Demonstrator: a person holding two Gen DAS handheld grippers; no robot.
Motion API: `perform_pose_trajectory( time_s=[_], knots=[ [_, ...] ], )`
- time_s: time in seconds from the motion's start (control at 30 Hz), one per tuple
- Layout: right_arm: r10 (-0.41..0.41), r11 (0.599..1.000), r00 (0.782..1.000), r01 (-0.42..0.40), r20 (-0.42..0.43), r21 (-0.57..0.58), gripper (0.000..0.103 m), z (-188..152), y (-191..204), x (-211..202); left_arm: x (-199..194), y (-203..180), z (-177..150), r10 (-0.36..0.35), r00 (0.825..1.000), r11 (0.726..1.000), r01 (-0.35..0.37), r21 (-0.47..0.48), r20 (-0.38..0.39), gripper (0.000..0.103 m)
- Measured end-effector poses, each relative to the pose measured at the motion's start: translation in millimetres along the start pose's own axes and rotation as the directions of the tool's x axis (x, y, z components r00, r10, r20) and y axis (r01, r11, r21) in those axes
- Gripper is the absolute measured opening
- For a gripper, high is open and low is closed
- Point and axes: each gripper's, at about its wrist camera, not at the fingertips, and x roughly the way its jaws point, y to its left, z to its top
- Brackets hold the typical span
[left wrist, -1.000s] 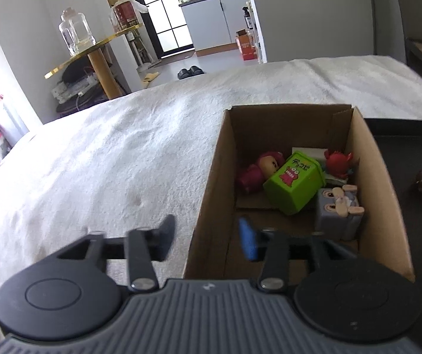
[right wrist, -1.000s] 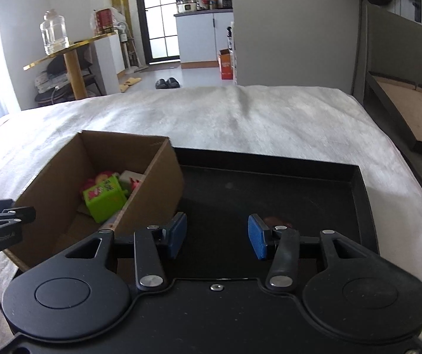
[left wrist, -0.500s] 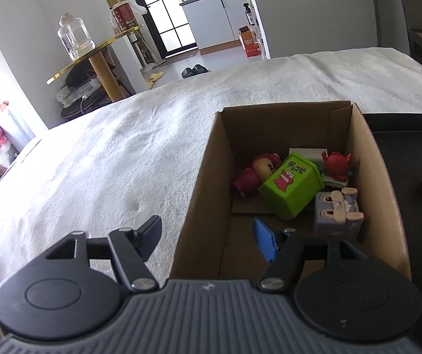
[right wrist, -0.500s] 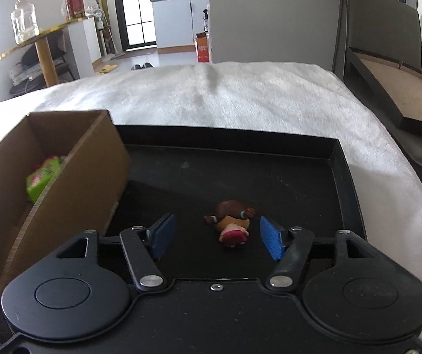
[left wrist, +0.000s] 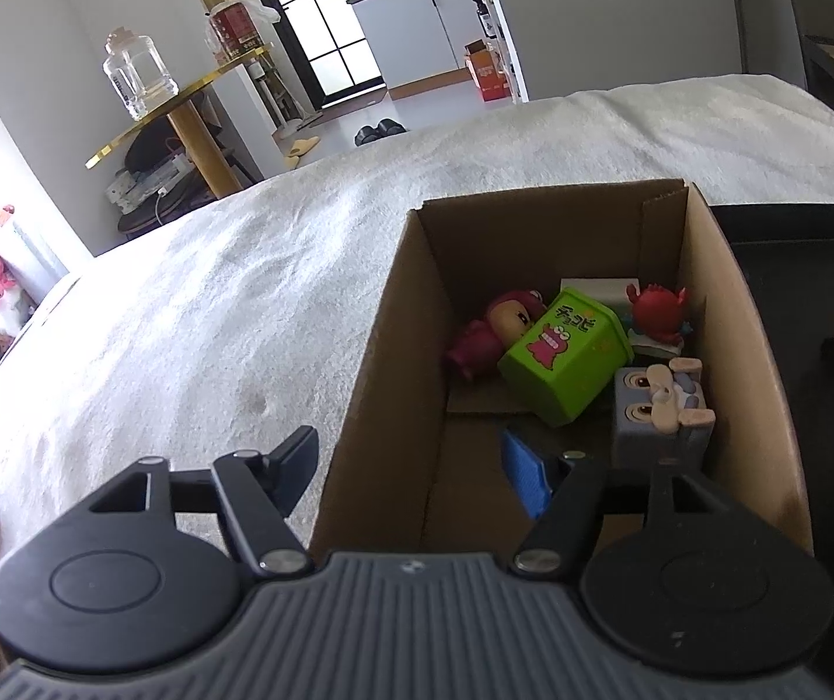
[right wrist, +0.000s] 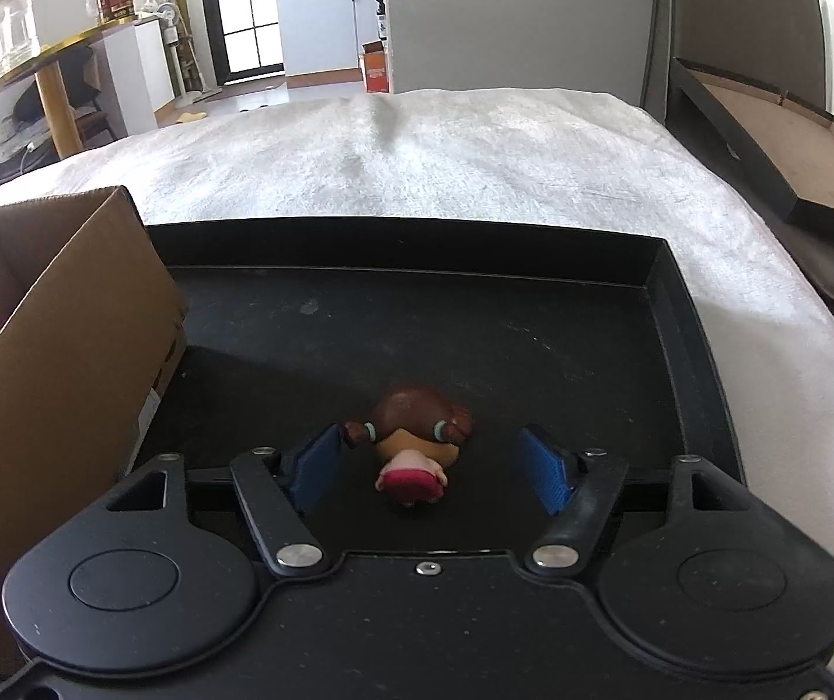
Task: Organize rigid objects
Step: 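Move the right tool to the brown-haired doll figure and grasp it, then carry the brown-haired doll into the box and open the right tool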
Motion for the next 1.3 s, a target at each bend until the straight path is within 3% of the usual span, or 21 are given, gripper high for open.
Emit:
perform_pose_trajectory(
  time_s=[0.1,0.17,0.2,1.0,1.3],
  knots=[
    [0.008,1.000,1.000,-0.008,-0.012,-0.009,0.070,-1,3,6,-1,1,0,0.002,1.000,1.000,-0.002,-0.001,0.003,0.068],
    [0.019,1.000,1.000,-0.019,-0.007,-0.020,0.058,-2,4,6,-1,2,-1,0.002,1.000,1.000,-0.002,-0.004,0.003,0.068],
    [0.022,0.999,1.000,-0.022,-0.001,-0.030,0.046,-1,4,5,0,2,-1,0.003,1.000,1.000,-0.003,-0.006,0.002,0.068],
    [0.104,0.994,0.992,-0.106,0.070,0.020,0.045,25,16,-59,-9,19,-6,-0.043,0.999,0.998,0.044,-0.053,0.020,0.068],
    [0.131,0.991,0.986,-0.129,0.107,-0.032,0.045,37,40,-74,-8,32,-9,-0.053,0.998,0.995,0.055,-0.088,0.024,0.068]
  ],
)
